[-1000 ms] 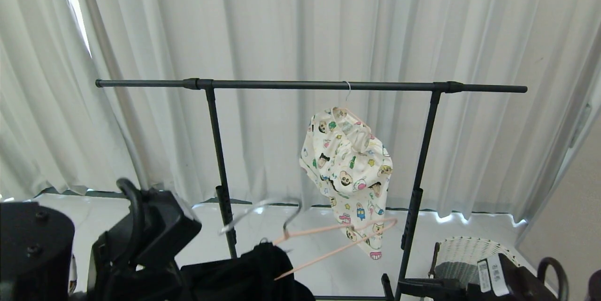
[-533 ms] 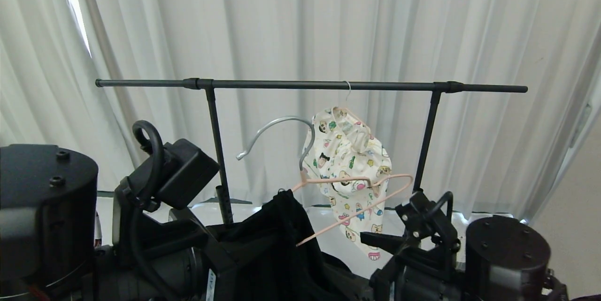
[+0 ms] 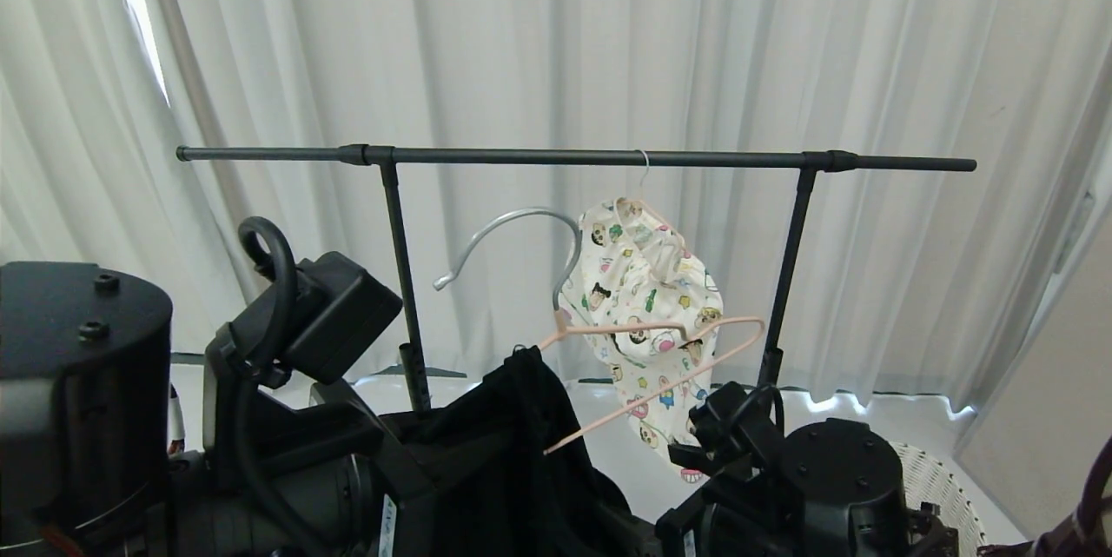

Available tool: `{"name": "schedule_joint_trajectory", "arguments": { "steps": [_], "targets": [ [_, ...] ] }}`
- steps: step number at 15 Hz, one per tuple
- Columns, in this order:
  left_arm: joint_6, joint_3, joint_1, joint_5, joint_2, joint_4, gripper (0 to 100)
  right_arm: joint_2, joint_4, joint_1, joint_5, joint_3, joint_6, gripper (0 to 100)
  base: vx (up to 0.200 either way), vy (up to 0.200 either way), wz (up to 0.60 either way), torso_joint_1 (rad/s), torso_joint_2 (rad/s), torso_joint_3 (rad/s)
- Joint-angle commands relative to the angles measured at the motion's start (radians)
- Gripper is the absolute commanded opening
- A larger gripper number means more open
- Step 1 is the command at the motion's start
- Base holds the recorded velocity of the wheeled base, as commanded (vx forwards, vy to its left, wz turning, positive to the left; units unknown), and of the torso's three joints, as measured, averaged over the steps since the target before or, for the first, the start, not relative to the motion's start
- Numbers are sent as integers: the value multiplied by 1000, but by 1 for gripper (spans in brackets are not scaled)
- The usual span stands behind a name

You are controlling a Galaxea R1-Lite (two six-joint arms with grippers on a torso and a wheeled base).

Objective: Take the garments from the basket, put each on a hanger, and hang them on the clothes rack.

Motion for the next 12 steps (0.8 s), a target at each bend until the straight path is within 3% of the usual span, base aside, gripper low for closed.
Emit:
{"name": "schedule_joint_trajectory", "arguments": {
  "steps": [1,4,8,12],
  "targets": [
    [0,3,1,1,-5,-1,0,12,-1,-34,0,16,-32,100,0,0,0,0,0,0],
    [1,5,1,3,-3,-1,0,9,-1,-111,-2,60,-150,100,0,0,0,0,0,0],
    [3,17,1,44,-3,-1,0,2,-1,-221,-9,71,-244,100,0,0,0,0,0,0],
    [10,110,1,81,-5,-1,0,-24,-1,-352,-45,63,-340,100,0,0,0,0,0,0]
  ]
}}
